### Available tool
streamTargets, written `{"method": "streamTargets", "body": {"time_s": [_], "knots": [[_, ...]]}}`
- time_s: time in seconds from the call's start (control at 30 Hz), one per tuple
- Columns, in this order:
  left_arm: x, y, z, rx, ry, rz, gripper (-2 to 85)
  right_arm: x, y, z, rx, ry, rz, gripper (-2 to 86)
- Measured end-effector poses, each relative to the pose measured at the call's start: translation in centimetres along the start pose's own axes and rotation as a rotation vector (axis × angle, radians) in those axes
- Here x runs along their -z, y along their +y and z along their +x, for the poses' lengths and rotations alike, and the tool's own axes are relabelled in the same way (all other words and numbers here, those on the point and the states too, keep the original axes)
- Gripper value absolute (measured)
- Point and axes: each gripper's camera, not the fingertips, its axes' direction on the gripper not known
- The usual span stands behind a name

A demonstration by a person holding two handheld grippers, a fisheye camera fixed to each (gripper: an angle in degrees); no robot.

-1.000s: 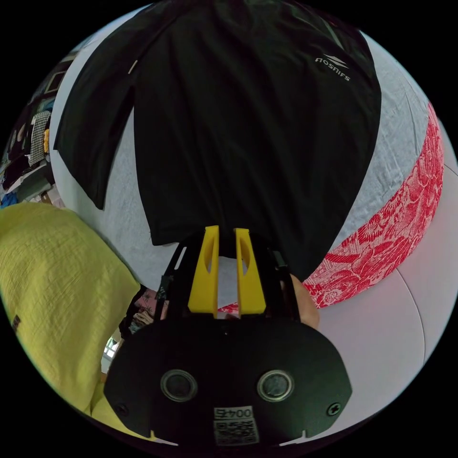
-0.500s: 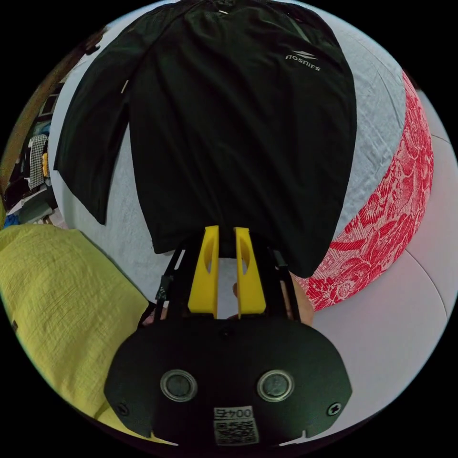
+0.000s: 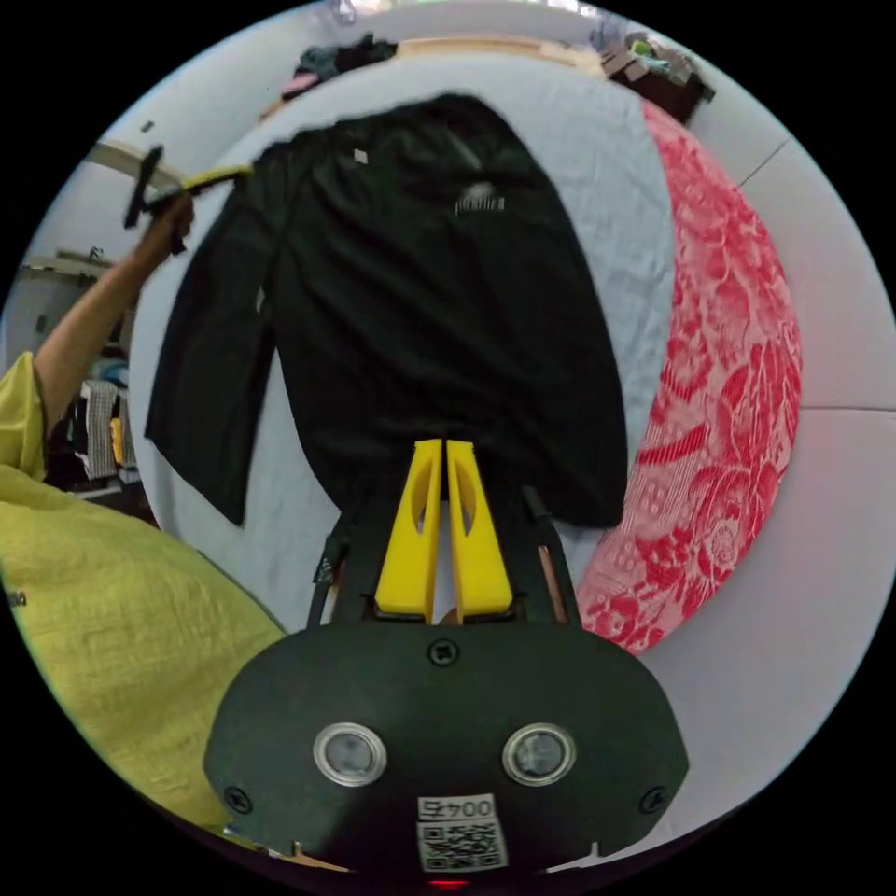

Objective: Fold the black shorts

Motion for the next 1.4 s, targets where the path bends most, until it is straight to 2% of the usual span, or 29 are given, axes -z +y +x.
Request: {"method": "streamTargets", "body": {"time_s": [0.07, 0.17, 0.27, 0.33, 0.5, 0.6, 0.7, 0.8, 0.9, 1.07, 1.27, 1.4], "knots": [[-1.7, 0.4, 0.3, 0.002, 0.022, -0.056, 0.3, 4.3, -1.8, -0.1, 0.042, -0.021, 0.236, 0.5], [-1.9, 1.9, 1.4, 0.03, -0.042, 0.034, 0.2, 8.3, -6.9, -0.2, 0.071, 0.026, 0.403, 4.3], [-2.2, 2.3, 3.4, -0.023, -0.157, 0.029, 0.1, 10.7, -12.2, 0.7, 0.013, 0.058, 0.34, 10.3], [-2.5, 2.6, 4.1, -0.041, -0.199, 0.028, 0.2, 11.8, -12.2, 1.0, 0.01, 0.018, 0.355, 10.9], [-3.0, 3.3, 4.2, -0.033, -0.188, 0.027, 0.2, 9.5, -6.6, 3.5, -0.079, -0.049, 0.273, 10.5], [-3.3, 3.8, 4.4, -0.037, -0.198, 0.027, 0.2, 8.7, -2.1, 5.2, -0.147, -0.187, 0.301, 10.1], [-3.6, 4.3, 5.1, -0.054, -0.239, 0.025, 0.1, 7.9, -0.1, 5.0, -0.179, -0.156, 0.308, 9.6], [-4.0, 4.7, 5.4, -0.062, -0.259, 0.024, 0.2, 9.0, -1.3, 3.5, -0.127, -0.17, 0.393, 9.5], [-4.1, 5.2, 4.6, -0.041, -0.21, 0.026, 0.2, 10.7, -6.5, 2.4, -0.061, -0.163, 0.455, 10.2], [-4.5, 6.0, 3.9, -0.025, -0.172, 0.028, 0.2, 13.0, -22.0, 3.5, 0.006, -0.214, 0.486, 11.2], [-5.1, 7.0, 3.5, -0.02, -0.162, 0.029, 0.1, 12.7, -36.4, 4.3, -0.01, -0.244, 0.353, 11.9], [-5.4, 7.8, 2.7, -0.002, -0.119, 0.03, 0.1, 10.9, -40.5, 3.9, -0.022, -0.214, 0.25, 12.0]]}}
